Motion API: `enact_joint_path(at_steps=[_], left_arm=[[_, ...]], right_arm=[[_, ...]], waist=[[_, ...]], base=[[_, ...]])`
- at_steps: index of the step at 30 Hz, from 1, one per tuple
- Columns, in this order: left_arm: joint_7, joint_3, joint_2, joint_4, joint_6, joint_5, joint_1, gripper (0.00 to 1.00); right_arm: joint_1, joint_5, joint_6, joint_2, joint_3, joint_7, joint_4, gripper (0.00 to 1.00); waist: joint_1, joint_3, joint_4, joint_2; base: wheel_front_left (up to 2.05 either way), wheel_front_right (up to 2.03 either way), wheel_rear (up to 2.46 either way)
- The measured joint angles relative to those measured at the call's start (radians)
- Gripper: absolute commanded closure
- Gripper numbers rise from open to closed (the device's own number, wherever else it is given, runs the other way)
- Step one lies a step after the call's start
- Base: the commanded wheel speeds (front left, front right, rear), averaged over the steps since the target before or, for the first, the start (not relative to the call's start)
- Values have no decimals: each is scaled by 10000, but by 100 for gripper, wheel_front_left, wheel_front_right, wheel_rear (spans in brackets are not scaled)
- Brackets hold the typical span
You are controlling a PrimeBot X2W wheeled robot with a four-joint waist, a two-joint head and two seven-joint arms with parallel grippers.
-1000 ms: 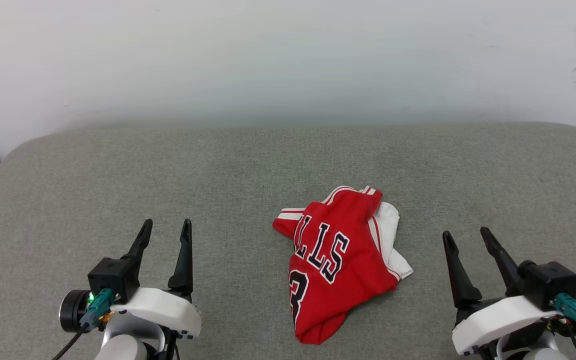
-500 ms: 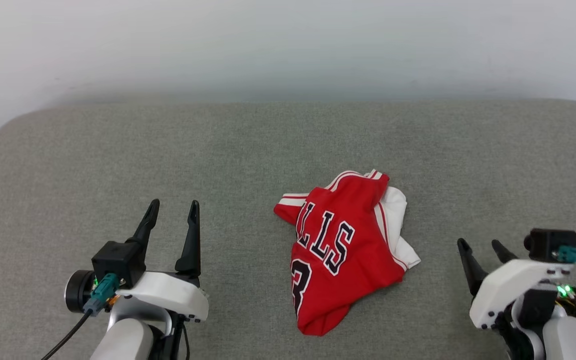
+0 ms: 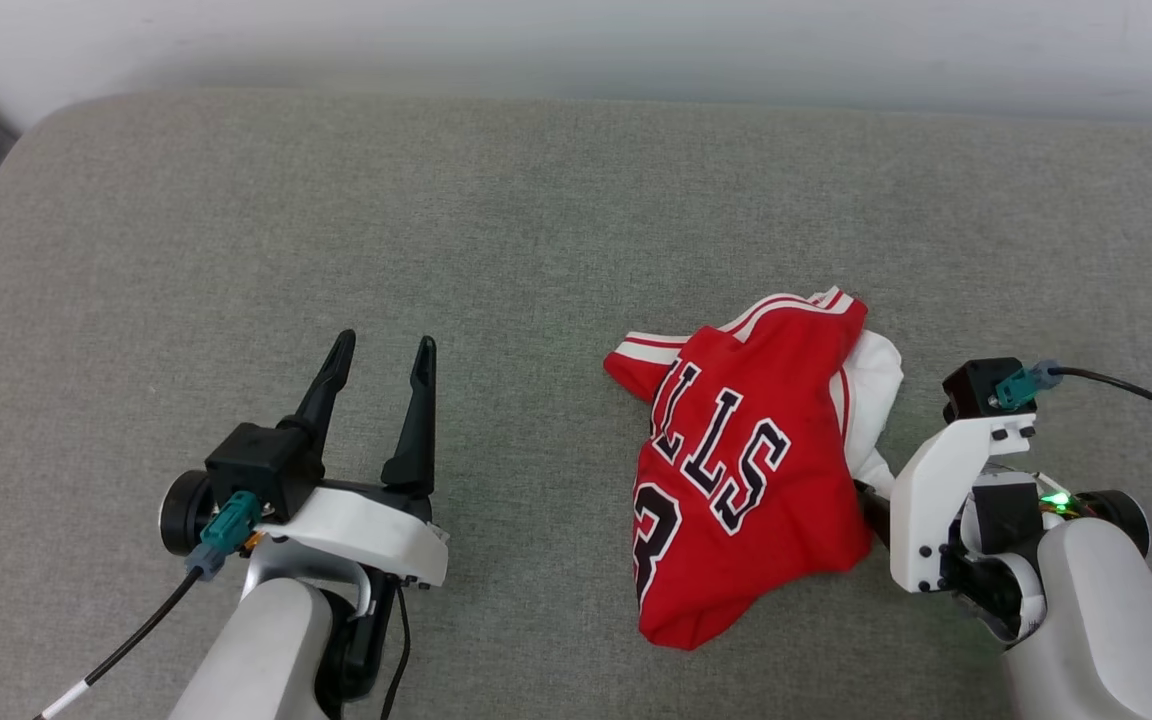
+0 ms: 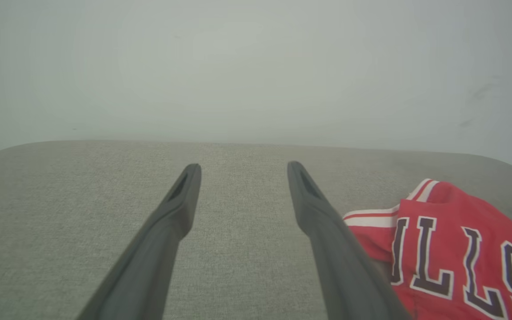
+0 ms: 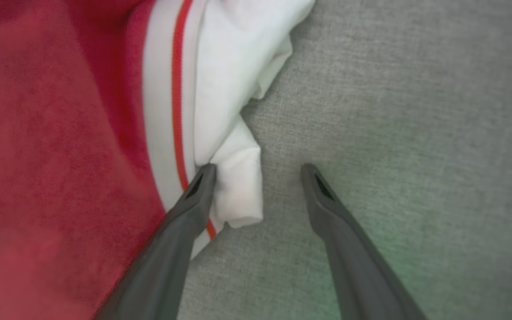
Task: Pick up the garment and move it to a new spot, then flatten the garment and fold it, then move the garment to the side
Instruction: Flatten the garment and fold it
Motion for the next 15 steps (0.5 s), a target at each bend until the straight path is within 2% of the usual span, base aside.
enact_joint_path(at_steps=[1, 2, 3, 4, 5, 11, 15], left_arm=[[-8, 13, -17, 29, -23, 8, -21, 0], [-12, 36, -48, 63, -31, 6, -51, 0], [-12, 56, -69, 104, -38, 8, -78, 0], [-12, 69, -84, 125, -67, 10, -91, 0], [-12, 90, -92, 138, -81, 13, -91, 0], [-25, 251, -102, 253, -107, 111, 78, 0], [-40, 349, -104, 286, -102, 176, 304, 0]], right_arm=[[-66, 2, 0, -12, -40, 94, 86, 5], [-122, 4, 0, -36, -40, 209, 146, 56], [-160, 8, -2, -56, -31, 242, 165, 56], [-195, 42, -2, -71, -31, 217, 165, 85], [-219, 100, -2, -77, -23, 157, 165, 100], [-255, -151, 2, -311, 230, -1060, -543, 100], [-297, -585, 4, -512, -305, -1992, -1536, 100]], waist=[[0, 65, 53, 0], [-1, 114, 100, 0], [0, 151, 139, 0], [-1, 174, 162, 0], [0, 177, 164, 0], [0, -127, 15, 0], [0, -385, -195, 0]], base=[[0, 0, 0], [0, 0, 0], [0, 0, 0], [0, 0, 0], [0, 0, 0], [0, 0, 0], [0, 0, 0]])
